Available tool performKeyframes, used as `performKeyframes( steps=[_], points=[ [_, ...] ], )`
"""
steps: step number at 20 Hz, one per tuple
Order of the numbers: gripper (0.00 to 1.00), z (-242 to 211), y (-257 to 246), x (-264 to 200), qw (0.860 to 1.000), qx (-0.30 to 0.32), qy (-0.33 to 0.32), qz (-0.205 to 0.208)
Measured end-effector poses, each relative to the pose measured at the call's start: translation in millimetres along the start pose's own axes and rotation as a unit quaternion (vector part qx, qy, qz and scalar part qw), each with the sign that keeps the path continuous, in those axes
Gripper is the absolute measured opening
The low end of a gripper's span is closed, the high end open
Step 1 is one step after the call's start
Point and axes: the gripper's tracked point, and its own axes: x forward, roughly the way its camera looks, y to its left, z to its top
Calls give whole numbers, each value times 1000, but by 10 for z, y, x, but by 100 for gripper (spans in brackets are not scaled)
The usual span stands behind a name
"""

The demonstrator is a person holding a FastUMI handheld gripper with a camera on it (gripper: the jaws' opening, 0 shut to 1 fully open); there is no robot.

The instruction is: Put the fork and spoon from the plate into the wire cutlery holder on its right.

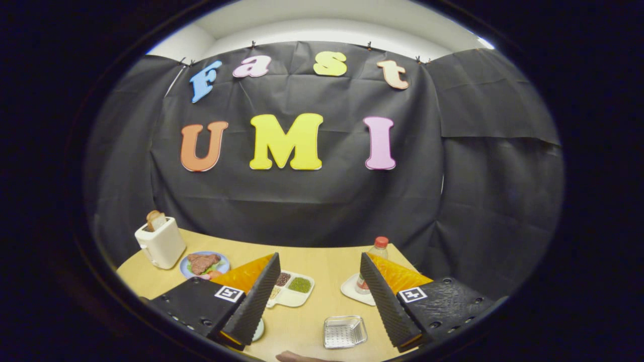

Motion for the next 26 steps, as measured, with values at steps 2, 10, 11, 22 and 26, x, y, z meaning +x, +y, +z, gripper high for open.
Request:
performKeyframes(
  steps=[2,10,11,22,26],
  points=[
    [96,-87,-15,-3,1000,-5,8,1],
    [95,-664,179,-168,997,-17,74,31],
    [95,-723,254,-207,996,-22,79,40],
    [96,-1788,1199,-534,966,-23,235,104],
    [95,-2254,1390,-725,945,-14,310,106]
  ],
)
